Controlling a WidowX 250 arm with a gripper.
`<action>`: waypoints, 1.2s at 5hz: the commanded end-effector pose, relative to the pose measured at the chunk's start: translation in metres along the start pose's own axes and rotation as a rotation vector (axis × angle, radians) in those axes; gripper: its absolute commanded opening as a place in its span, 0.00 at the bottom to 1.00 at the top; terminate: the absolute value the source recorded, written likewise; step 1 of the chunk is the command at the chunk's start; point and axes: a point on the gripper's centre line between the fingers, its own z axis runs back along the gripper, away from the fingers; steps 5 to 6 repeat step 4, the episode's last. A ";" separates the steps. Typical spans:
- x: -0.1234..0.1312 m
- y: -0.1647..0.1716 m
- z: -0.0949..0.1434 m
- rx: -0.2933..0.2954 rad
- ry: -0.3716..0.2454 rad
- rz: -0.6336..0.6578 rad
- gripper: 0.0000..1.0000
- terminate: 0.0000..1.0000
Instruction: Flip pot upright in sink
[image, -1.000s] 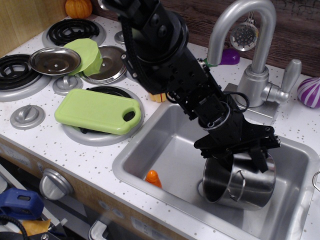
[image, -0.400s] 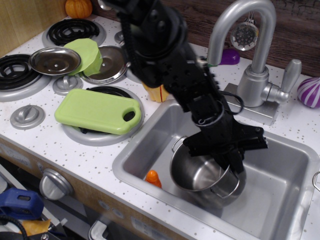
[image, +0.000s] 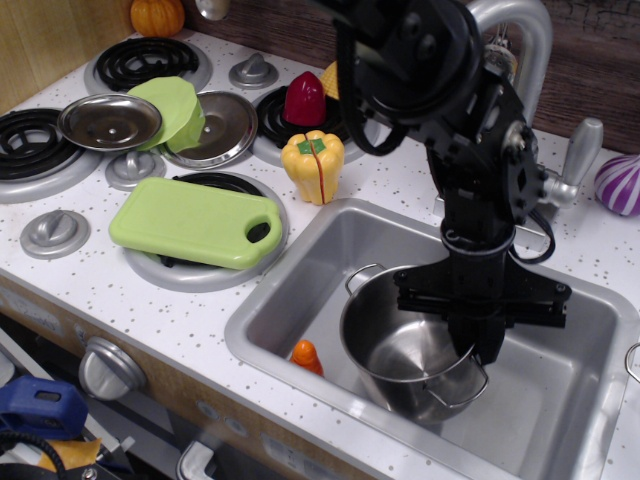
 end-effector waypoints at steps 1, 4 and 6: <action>0.005 -0.003 0.002 -0.007 -0.085 -0.047 1.00 0.00; 0.005 -0.003 0.002 -0.007 -0.085 -0.047 1.00 1.00; 0.005 -0.003 0.002 -0.007 -0.085 -0.047 1.00 1.00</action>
